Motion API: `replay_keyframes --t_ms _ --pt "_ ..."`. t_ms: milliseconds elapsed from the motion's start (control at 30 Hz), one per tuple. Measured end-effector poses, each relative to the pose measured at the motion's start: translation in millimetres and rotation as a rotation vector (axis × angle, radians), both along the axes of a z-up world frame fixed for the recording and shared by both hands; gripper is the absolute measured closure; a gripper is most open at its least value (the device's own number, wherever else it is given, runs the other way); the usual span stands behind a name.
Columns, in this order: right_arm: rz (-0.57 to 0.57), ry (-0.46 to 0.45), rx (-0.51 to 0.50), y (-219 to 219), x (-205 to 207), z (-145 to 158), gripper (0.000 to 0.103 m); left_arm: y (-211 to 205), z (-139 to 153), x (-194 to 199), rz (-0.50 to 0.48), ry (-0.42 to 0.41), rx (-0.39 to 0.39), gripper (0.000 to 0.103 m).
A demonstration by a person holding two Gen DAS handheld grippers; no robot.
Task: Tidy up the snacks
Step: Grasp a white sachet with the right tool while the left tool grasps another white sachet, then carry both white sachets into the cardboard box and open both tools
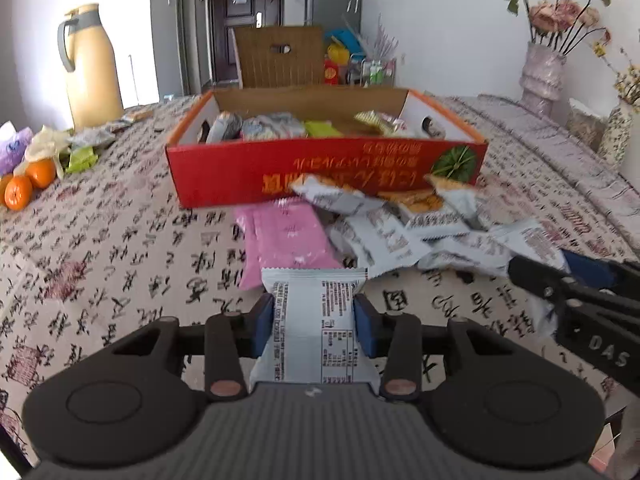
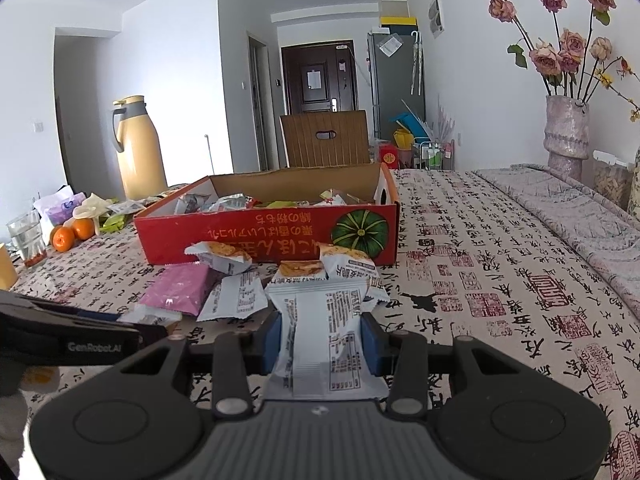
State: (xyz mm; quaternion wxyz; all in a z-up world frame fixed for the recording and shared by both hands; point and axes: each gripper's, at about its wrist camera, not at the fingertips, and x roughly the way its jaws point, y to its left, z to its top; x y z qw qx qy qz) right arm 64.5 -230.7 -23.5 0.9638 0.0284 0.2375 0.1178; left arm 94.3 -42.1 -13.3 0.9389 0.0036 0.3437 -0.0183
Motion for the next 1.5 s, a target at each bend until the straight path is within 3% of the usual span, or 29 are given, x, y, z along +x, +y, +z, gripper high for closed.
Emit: replay_keyframes --t_ms 667,1500 --pt "0.020 -0.082 0.013 13 26 27 0.063 -3 59 19 -0.029 -0.167 -0.041 0.060" --pt "0.021 -0.172 -0.022 29 145 61 0.062 -8 83 117 -0.023 -0.241 -0.002 0.060"
